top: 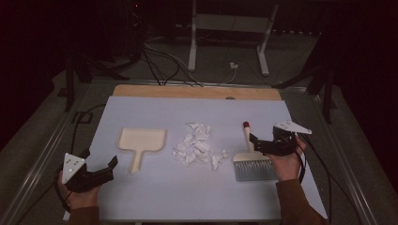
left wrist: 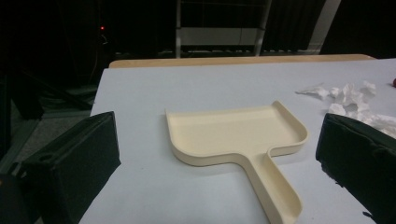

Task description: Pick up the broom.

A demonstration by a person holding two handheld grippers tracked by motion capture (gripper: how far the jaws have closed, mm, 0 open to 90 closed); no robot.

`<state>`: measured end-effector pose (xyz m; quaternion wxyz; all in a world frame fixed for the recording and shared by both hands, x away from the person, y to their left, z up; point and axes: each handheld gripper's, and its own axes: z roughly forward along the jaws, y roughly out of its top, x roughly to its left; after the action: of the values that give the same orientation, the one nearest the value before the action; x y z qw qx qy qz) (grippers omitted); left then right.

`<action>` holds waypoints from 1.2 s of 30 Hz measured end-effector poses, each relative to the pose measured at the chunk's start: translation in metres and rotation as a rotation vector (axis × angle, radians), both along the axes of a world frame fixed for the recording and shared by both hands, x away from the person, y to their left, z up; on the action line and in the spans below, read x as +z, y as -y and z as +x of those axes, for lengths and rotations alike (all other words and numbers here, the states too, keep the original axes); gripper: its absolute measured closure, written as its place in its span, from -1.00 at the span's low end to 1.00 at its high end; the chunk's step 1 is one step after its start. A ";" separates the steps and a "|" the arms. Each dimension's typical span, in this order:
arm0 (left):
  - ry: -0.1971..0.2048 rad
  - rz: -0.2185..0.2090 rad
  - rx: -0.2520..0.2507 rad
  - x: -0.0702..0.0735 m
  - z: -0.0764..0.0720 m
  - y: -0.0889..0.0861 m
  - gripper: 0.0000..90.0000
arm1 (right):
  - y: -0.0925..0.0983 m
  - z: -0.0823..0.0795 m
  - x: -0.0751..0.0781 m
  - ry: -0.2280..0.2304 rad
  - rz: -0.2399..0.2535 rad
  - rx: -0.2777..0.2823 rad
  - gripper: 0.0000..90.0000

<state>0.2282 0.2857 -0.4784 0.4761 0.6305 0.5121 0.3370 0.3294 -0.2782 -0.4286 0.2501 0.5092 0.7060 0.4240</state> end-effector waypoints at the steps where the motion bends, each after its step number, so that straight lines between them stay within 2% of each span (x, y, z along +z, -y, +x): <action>1: 0.000 -0.001 0.013 -0.001 0.000 -0.002 -0.99 | -0.001 0.004 0.001 0.002 -0.001 -0.001 -1.00; 8: -0.007 -0.016 0.039 -0.003 -0.001 -0.006 -0.99 | -0.007 0.026 0.007 -0.006 0.002 -0.012 -1.00; 13: -0.006 -0.016 0.046 -0.003 -0.001 -0.006 -0.99 | -0.011 0.044 0.012 -0.010 -0.020 -0.026 -1.00; 21: -0.005 -0.005 0.056 -0.004 -0.001 -0.005 -0.99 | -0.013 0.066 0.009 -0.031 -0.049 -0.027 -1.00; 24: -0.007 -0.002 0.057 -0.004 -0.001 -0.004 -0.99 | -0.015 0.079 0.004 -0.066 -0.066 -0.034 -1.00; 27: -0.006 -0.001 0.058 -0.005 -0.001 -0.004 -0.99 | -0.015 0.085 0.001 -0.085 -0.071 -0.037 -1.00; 28: -0.005 -0.001 0.058 -0.005 -0.001 -0.004 -0.99 | -0.016 0.090 -0.004 -0.105 -0.069 -0.038 -1.00; 36: -0.007 0.006 0.058 -0.005 -0.001 -0.003 -0.99 | -0.020 0.106 -0.023 -0.161 -0.072 -0.062 -1.00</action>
<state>0.2270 0.2891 -0.4838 0.4625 0.6179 0.5310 0.3498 0.4350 -0.2586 -0.4513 0.2238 0.5541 0.7225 0.3477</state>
